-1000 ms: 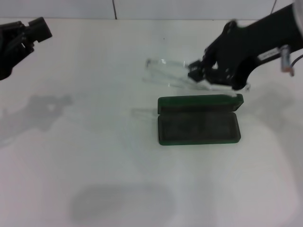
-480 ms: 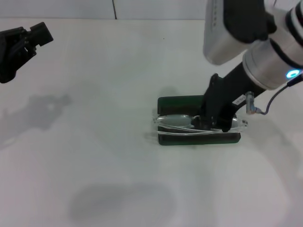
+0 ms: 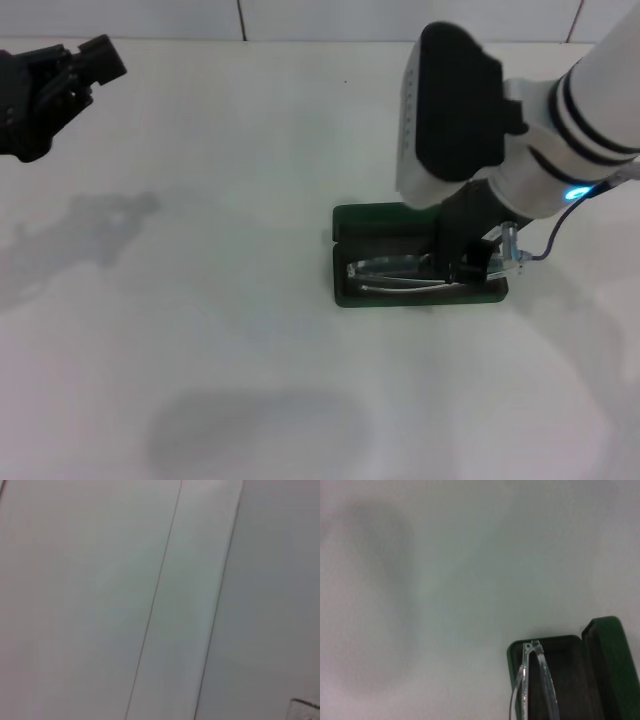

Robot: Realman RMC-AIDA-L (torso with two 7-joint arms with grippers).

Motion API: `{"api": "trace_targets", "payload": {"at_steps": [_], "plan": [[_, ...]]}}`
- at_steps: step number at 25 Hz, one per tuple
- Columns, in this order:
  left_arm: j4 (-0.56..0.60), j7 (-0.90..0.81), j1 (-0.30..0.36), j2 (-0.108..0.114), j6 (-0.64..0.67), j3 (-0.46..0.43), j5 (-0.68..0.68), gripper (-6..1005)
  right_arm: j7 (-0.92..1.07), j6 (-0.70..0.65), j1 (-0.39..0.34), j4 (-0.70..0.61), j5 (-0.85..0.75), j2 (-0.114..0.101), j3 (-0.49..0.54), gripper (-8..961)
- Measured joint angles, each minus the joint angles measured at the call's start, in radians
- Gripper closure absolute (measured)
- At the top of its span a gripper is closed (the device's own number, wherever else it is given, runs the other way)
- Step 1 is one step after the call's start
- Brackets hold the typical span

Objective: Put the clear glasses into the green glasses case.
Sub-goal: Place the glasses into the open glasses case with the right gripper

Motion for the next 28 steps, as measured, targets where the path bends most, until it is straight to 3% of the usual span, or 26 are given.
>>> {"api": "trace_targets", "payload": {"at_steps": [12,28], "plan": [[-0.028,0.005,-0.009,-0.002,-0.013,0.001,0.005,908,-0.010,0.163,-0.003,0.037,-0.100,0.002,-0.141,881],[-0.035,0.007,-0.010,-0.003,-0.013,0.000,0.001,908,-0.019,0.241,-0.007,0.085,-0.117,0.003,-0.181,881]]}}
